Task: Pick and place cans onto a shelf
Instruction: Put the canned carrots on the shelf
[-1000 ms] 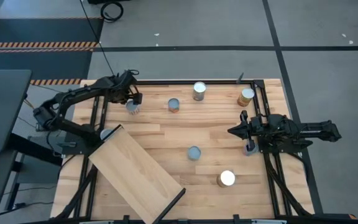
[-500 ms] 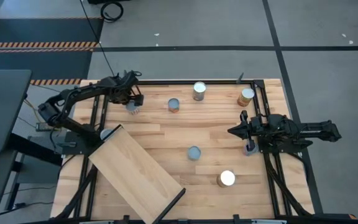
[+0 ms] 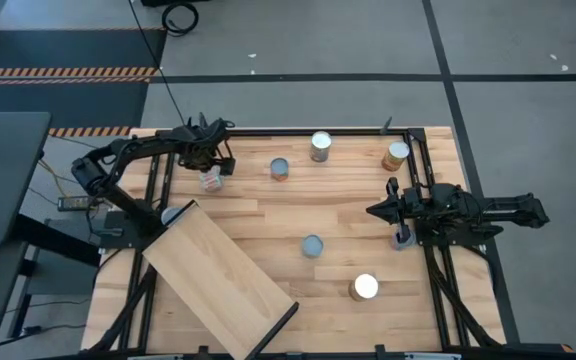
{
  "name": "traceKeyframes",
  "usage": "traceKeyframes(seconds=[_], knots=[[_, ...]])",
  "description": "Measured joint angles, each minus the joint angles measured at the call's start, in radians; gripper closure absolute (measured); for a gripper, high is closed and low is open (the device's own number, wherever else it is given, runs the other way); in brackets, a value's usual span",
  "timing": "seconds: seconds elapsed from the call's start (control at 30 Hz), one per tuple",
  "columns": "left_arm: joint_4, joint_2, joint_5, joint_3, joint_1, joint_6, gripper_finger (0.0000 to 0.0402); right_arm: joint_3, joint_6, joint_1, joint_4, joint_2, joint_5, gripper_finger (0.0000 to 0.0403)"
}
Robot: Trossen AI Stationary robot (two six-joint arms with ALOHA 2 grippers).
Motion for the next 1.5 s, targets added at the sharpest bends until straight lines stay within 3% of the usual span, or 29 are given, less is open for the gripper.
traceKeyframes(seconds=[0.13,0.3,0.43,0.57,0.67,0.9,1.2,1.5], knots=[[0.001,-0.004,0.007,0.0,0.0,0.019,0.002,0.0,0.0,0.0,0.0,0.0,0.0,0.0381],[-0.034,-0.051,0.118,0.0,-0.002,0.093,0.002,0.0,0.0,0.0,0.0,0.0,0.0,0.0381],[-0.126,-0.116,0.189,0.0,-0.038,0.295,0.002,0.0,0.0,0.0,0.0,0.0,0.0,0.0381],[-0.207,-0.171,0.191,0.0,-0.119,0.553,0.002,0.0,0.0,0.0,0.0,0.0,0.0,0.0381],[-0.206,-0.175,0.172,0.001,-0.182,0.644,0.002,0.0,0.0,0.0,0.0,0.0,-0.001,0.0381],[-0.187,-0.065,0.151,0.001,-0.286,0.648,0.002,0.0,0.0,0.0,0.0,0.0,-0.004,0.0381],[-0.124,0.019,0.15,0.001,-0.303,0.595,0.0023,0.0,0.0,0.0,0.0,0.0,-0.005,0.0381],[-0.105,0.085,0.132,0.001,-0.303,0.585,0.0083,0.0,0.0,0.0,0.001,0.0,-0.007,0.0381]])
